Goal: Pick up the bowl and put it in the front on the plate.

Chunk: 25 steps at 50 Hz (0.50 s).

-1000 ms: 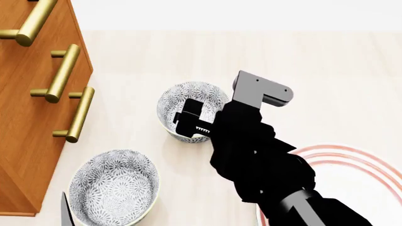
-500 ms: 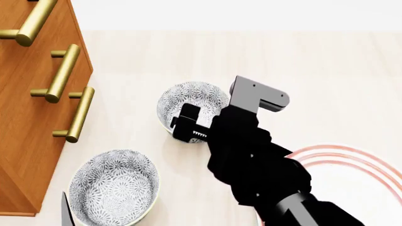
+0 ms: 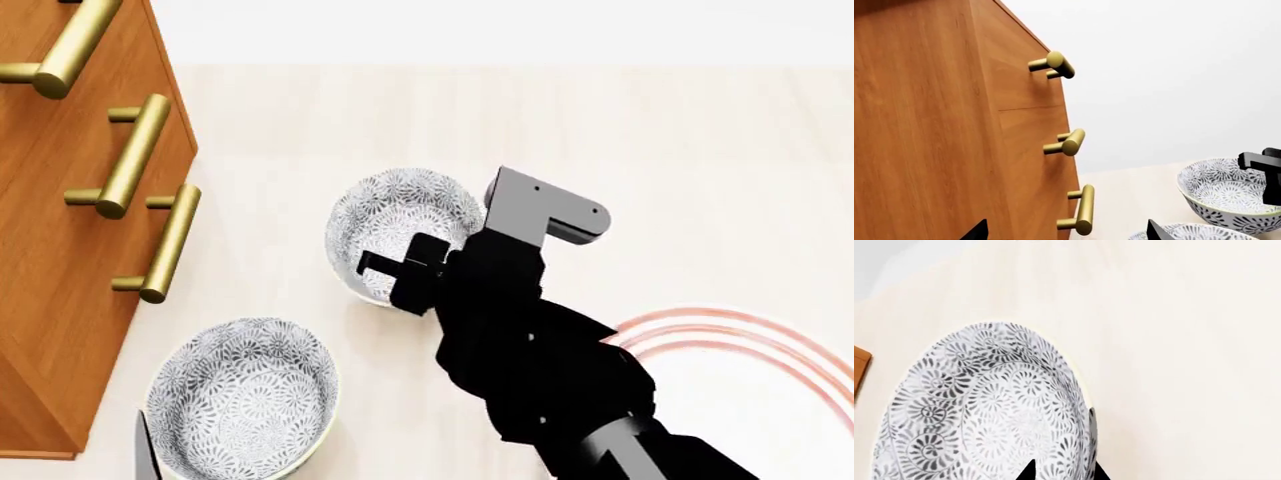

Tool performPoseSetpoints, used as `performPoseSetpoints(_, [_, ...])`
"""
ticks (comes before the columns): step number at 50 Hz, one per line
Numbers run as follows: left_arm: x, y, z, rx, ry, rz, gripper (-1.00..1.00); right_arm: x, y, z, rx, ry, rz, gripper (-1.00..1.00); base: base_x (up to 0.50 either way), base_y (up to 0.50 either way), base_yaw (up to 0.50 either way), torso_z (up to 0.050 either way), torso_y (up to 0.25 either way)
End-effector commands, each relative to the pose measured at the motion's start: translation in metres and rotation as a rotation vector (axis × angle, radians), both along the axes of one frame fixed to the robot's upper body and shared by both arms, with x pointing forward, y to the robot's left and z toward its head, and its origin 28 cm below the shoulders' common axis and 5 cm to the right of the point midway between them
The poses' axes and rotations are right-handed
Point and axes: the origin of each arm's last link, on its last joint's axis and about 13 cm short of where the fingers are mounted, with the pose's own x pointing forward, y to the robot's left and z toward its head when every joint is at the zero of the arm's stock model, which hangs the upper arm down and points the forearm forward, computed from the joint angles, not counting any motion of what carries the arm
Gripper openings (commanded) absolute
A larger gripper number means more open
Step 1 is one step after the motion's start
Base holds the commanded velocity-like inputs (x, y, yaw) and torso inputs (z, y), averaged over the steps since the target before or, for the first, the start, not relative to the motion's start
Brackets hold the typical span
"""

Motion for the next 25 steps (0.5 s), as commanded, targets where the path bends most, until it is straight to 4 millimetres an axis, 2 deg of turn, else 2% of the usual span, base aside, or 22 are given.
performPoseSetpoints(1, [0.001, 0.001, 0.000, -0.001, -0.018, -0.001, 1.00, -0.004, 0.010, -0.001, 0.036, -0.007, 0.044, -1.00, 0.00, 0.00, 0.00, 0.000, 0.000])
performPoseSetpoints(13, [0.001, 0.001, 0.001, 0.000, -0.019, -0.002, 1.00, -0.005, 0.009, 0.001, 0.037, -0.021, 0.041, -1.00, 0.00, 0.00, 0.00, 0.000, 0.000])
performPoseSetpoints(19, [0.001, 0.001, 0.001, 0.000, -0.019, -0.002, 1.00, -0.008, 0.006, 0.018, 0.045, -0.076, 0.034, -1.00, 0.00, 0.00, 0.00, 0.000, 0.000])
performPoseSetpoints(25, [0.001, 0.001, 0.001, -0.002, -0.018, 0.002, 1.00, -0.012, -0.005, 0.048, 0.086, -0.144, 0.013, -1.00, 0.00, 0.00, 0.00, 0.000, 0.000])
